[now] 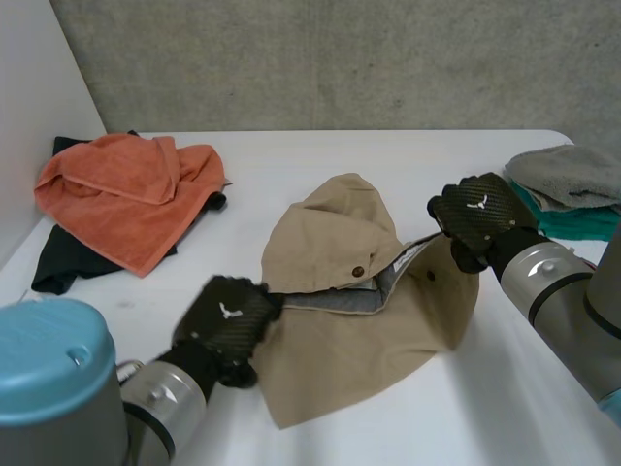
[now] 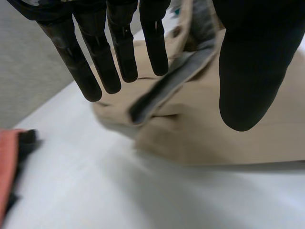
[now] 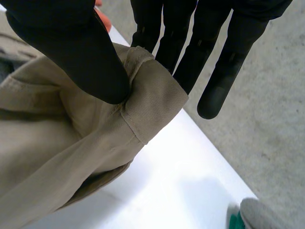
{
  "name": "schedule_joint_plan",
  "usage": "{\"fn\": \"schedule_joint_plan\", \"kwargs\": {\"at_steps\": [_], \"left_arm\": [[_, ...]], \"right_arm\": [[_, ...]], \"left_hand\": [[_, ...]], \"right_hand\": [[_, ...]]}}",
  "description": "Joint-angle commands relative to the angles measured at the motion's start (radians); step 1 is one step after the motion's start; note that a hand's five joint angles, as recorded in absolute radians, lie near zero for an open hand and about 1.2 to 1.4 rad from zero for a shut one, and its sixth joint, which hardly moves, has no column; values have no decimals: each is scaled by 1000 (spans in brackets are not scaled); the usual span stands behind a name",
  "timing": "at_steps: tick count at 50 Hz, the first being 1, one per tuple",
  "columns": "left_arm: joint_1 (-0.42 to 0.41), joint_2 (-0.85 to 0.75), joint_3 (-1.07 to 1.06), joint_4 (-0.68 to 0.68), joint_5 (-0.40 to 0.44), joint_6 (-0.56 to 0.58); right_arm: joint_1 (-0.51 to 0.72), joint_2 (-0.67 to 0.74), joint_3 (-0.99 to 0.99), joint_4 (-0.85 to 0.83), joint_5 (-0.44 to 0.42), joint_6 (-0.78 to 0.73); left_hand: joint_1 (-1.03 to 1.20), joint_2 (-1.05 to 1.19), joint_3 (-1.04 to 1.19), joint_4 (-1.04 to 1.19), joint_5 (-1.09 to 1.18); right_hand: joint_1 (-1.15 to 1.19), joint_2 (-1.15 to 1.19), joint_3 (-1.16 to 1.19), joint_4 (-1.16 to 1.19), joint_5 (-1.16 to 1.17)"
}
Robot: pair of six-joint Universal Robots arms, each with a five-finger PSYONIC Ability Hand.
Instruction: Fold the laundry.
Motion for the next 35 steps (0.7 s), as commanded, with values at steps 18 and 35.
{"fn": "schedule_joint_plan", "kwargs": {"at_steps": [18,35], "left_arm": [[-131,-226,53,74,34,-30],[-105,-324,96,197,-81,201]], "right_arm": [[-16,-3,74,-66,32,-6],[-16,-89,62,-62,35,1]], "left_hand": [[138,129,123,134,137],[854,845,839,850,853]], "right_hand": [[286,222,214,201,240],[286,222,214,201,240]]}}
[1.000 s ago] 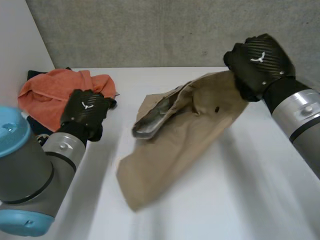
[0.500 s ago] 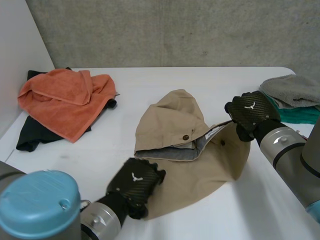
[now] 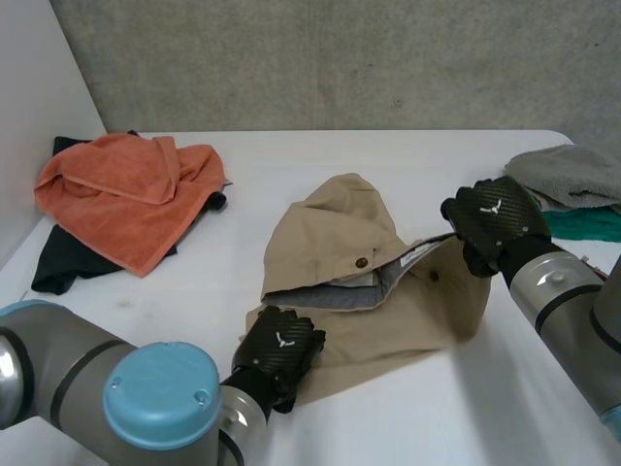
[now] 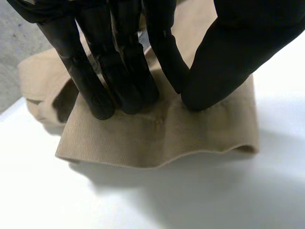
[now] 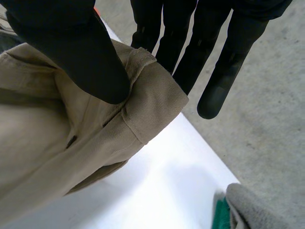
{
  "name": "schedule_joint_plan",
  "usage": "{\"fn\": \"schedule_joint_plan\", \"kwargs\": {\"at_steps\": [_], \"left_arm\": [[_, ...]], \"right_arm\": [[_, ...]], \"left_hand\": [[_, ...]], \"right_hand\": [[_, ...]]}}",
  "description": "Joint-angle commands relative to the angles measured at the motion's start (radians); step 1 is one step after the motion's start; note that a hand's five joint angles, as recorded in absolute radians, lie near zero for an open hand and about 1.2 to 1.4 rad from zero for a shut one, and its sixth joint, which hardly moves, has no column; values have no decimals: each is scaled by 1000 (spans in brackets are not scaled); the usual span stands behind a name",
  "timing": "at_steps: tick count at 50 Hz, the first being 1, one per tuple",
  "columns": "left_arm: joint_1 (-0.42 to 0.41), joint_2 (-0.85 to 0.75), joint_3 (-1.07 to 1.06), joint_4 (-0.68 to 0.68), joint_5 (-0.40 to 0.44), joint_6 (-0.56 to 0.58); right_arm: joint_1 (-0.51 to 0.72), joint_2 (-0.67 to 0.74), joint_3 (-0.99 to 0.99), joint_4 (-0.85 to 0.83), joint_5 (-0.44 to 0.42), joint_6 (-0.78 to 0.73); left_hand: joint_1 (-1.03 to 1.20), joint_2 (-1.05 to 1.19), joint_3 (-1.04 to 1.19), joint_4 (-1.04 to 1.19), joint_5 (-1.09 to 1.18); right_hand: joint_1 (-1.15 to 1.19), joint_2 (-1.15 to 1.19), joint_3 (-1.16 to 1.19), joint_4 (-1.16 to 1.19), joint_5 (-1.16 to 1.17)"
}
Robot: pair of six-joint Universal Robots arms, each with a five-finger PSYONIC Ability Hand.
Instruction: Fold the laundry.
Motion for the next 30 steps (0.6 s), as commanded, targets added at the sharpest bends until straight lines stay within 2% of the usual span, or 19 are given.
{"fn": "schedule_joint_plan", "kwargs": {"at_steps": [1,5,9,13,17,18,22,30], "left_arm": [[21,-27,12,1,-12,138],[24,58,18,-2,-14,141],[31,216,35,-4,-18,132],[69,388,117,-13,-20,126],[117,510,246,-50,-21,115],[124,542,309,-64,-23,103],[136,580,447,-72,-46,60],[201,528,590,-65,-44,47]], "right_arm": [[0,-52,-11,4,1,3],[0,-69,-18,6,3,6],[6,-95,-69,24,7,5],[12,-141,-181,122,27,18],[17,-210,-326,200,70,174],[15,-234,-380,200,88,280],[12,-282,-487,223,121,470],[3,-278,-554,285,196,597]], "left_hand": [[237,202,209,200,243],[237,202,209,200,243],[237,202,209,200,243],[237,202,209,200,243],[237,202,209,200,243],[237,202,209,200,243],[237,202,209,200,243],[237,202,209,200,243]], "right_hand": [[286,221,214,201,240],[286,221,214,201,240],[286,221,214,201,240],[286,221,214,201,240],[286,221,214,201,240],[286,221,214,201,240],[286,221,214,201,240],[286,221,214,201,240]]}}
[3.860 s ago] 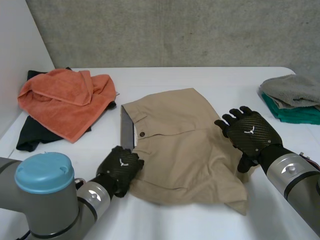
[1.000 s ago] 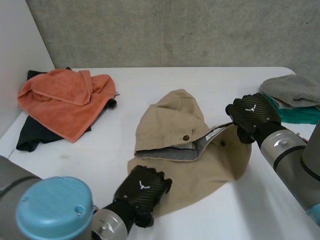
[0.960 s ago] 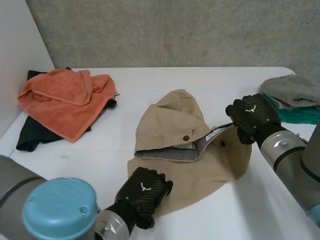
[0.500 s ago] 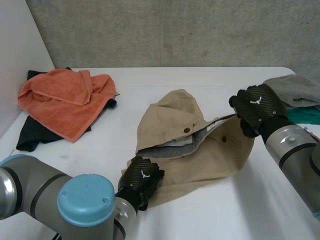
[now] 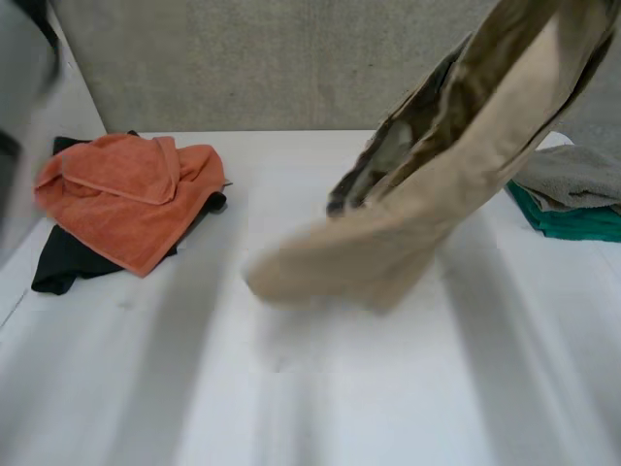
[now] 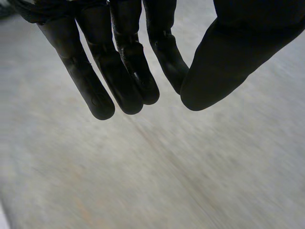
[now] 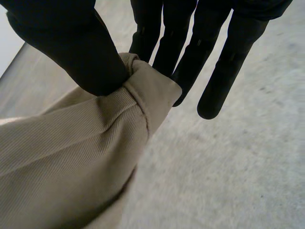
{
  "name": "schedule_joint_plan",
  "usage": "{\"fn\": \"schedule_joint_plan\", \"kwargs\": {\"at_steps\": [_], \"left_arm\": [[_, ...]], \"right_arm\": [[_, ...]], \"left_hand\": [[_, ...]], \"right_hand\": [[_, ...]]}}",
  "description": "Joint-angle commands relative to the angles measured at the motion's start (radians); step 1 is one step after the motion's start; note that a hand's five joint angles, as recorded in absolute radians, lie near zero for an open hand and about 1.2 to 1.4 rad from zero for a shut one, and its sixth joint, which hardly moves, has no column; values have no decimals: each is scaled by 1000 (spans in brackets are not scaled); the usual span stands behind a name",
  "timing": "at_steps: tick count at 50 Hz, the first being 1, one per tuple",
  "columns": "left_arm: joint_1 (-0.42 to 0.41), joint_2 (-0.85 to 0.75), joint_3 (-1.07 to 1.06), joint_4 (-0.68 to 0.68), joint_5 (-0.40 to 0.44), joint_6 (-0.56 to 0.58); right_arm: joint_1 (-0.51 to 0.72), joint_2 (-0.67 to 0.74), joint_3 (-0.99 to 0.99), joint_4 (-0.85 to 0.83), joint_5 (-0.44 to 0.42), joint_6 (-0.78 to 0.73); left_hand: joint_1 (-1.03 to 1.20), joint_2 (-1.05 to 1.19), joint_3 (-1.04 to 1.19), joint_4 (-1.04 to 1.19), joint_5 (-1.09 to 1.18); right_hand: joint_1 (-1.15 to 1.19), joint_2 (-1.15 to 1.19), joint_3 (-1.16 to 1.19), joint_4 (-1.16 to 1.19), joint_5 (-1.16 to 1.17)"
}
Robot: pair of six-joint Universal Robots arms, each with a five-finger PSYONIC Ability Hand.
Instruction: Fold the laundry.
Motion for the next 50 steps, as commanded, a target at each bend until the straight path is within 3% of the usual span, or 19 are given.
{"fn": "schedule_joint_plan", "kwargs": {"at_steps": [1,8,9,10,11,18,23,28,35,43,44,45,46,47,49,50], "left_arm": [[59,-99,104,6,2,-10],[35,-295,4,-8,24,-32],[18,-319,-51,-8,33,-56],[0,-337,-100,-8,44,-85],[-9,-344,-120,-8,48,-102],[-25,-408,-276,-15,93,-289],[0,-427,-313,-17,151,-380],[95,-422,-316,-17,153,-389],[203,-327,-313,-15,144,-394],[256,-255,-349,-21,142,-391],[257,-246,-356,-20,142,-391],[259,-240,-362,-17,142,-391],[260,-230,-372,-14,142,-391],[260,-227,-376,-14,142,-391],[263,-224,-379,-12,141,-391],[267,-223,-381,-12,141,-389]], "right_arm": [[-3,44,-24,31,59,99],[9,225,31,35,50,87],[9,242,55,32,52,78],[9,250,78,25,53,64],[10,252,86,18,55,53],[14,265,106,-51,42,-5],[124,307,71,-55,-11,-80],[228,316,19,-94,-27,-117],[348,363,-70,-301,-31,-82],[386,485,-130,-273,-5,-90],[386,506,-133,-256,-8,-94],[386,528,-138,-237,-10,-102],[388,575,-150,-183,-13,-126],[389,600,-159,-149,-13,-145],[389,649,-180,-85,-4,-186],[388,682,-193,-33,7,-224]], "left_hand": [[237,199,204,199,243],[237,199,204,199,243],[66,27,33,27,72],[-415,-454,-448,-454,-409],[-524,-563,-558,-563,-519],[-552,-591,-585,-591,-546],[-643,-682,-676,-682,-637],[-643,-682,-676,-682,-637],[-640,-679,-673,-679,-634],[-658,-696,-691,-696,-652],[-658,-697,-691,-697,-652],[-661,-699,-694,-699,-655],[-661,-699,-694,-699,-655],[-661,-699,-694,-699,-655],[-661,-699,-694,-699,-655],[-663,-702,-697,-702,-658]], "right_hand": [[286,219,214,197,228],[286,219,214,197,228],[286,219,214,197,228],[286,219,214,197,228],[286,219,214,197,228],[286,219,214,197,228],[286,219,214,197,228],[286,219,214,197,228],[286,219,214,197,228],[286,219,214,197,228],[261,194,188,172,203],[86,19,14,-3,29],[-322,-390,-395,-412,-380],[-544,-612,-617,-634,-602],[-883,-950,-955,-972,-941],[-936,-1003,-1008,-1025,-993]]}}
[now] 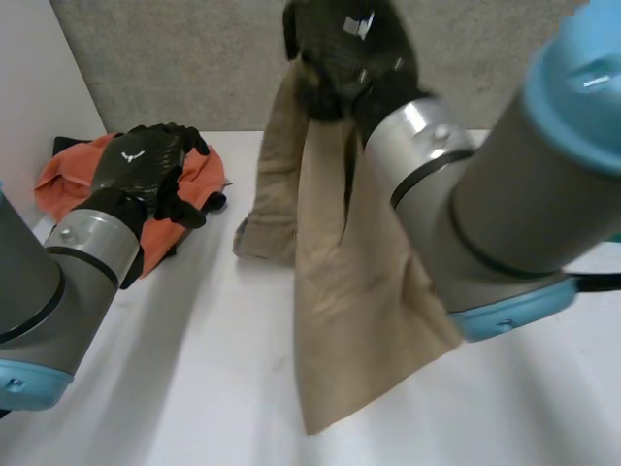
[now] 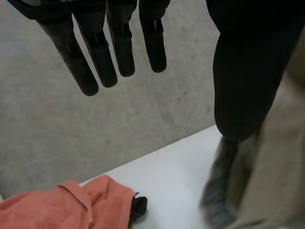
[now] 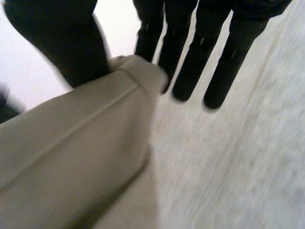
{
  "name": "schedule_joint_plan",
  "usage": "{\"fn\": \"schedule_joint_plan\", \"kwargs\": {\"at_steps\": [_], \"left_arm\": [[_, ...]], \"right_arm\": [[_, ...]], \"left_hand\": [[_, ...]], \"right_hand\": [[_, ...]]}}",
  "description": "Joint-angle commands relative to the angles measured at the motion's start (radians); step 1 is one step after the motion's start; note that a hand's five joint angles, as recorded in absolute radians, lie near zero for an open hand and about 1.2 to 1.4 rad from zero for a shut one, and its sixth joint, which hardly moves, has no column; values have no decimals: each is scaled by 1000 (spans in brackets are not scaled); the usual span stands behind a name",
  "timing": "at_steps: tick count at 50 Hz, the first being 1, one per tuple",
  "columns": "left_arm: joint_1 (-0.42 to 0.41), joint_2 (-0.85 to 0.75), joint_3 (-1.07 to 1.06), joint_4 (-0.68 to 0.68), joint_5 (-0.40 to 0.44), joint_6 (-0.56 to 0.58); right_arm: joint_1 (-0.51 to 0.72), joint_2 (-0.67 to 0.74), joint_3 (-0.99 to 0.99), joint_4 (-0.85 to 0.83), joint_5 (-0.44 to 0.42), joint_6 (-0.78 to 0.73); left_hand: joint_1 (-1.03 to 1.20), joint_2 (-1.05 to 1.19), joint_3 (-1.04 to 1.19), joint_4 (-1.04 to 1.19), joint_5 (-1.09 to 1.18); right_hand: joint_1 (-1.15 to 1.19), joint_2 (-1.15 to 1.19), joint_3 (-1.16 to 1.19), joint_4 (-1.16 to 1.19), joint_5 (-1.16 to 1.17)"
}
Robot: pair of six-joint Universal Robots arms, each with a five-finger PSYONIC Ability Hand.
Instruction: Fold the laundry.
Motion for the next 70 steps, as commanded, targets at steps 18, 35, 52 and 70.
{"fn": "schedule_joint_plan", "kwargs": {"at_steps": [18,35,52,70], "left_arm": [[0,98,-122,-131,-28,1],[13,6,-197,-13,73,275],[24,-321,-50,297,87,392],[81,-298,572,380,81,291]], "right_arm": [[-245,-60,-2,283,-299,-400],[-256,-17,464,223,-215,-487],[-270,-78,627,73,-184,-478],[-302,-192,632,48,-95,-446]], "left_hand": [[5,22,20,36,41],[-186,-169,-171,-155,-150],[900,917,915,931,936],[900,917,915,931,936]], "right_hand": [[-494,-511,-544,-554,-530],[-481,-498,-531,-541,-517],[-425,-442,-475,-485,-461],[-407,-424,-458,-467,-443]]}}
